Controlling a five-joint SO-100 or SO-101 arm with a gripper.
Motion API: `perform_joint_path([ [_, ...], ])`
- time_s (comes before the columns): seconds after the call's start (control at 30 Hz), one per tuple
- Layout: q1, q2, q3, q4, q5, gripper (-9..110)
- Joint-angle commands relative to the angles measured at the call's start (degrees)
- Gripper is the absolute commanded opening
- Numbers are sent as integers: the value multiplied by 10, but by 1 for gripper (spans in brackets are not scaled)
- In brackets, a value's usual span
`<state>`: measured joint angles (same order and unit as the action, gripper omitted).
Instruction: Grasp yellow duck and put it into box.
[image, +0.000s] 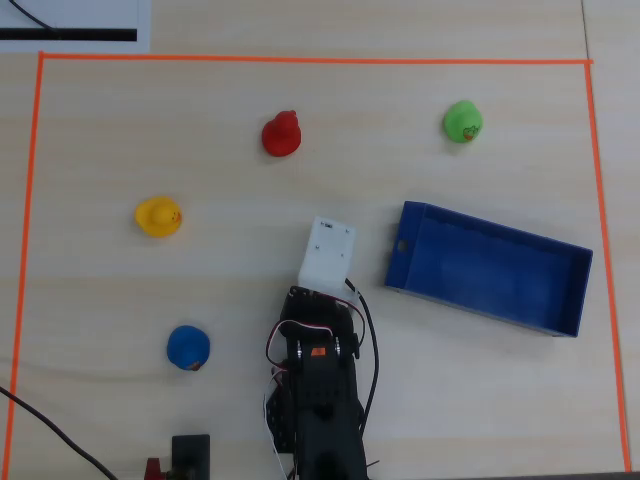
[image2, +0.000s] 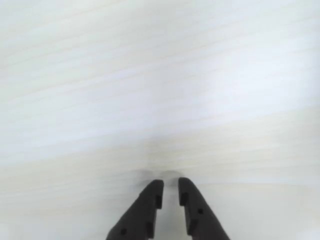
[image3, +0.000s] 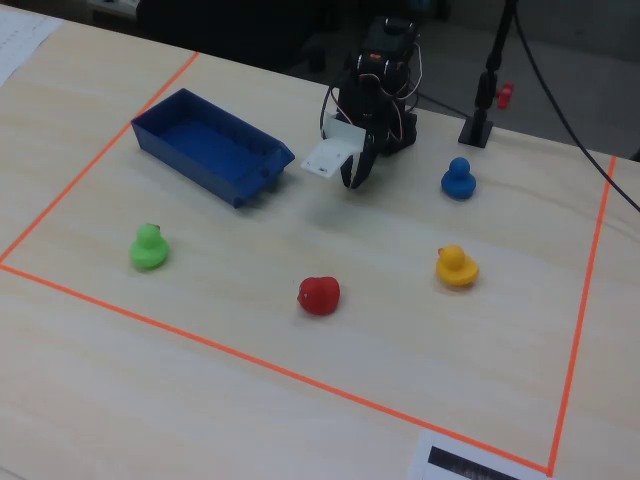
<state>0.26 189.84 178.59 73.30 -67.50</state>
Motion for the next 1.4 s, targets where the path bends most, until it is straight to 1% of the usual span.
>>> perform_joint_path([
  [0.0, -4, -1, -4, 13, 4, 0],
  [1.17, -4, -1, -4, 13, 0, 0],
  [1.27, -2, -1, -15, 7, -4, 5],
  [1.37, 8, -53, -108, 29, -7, 11],
])
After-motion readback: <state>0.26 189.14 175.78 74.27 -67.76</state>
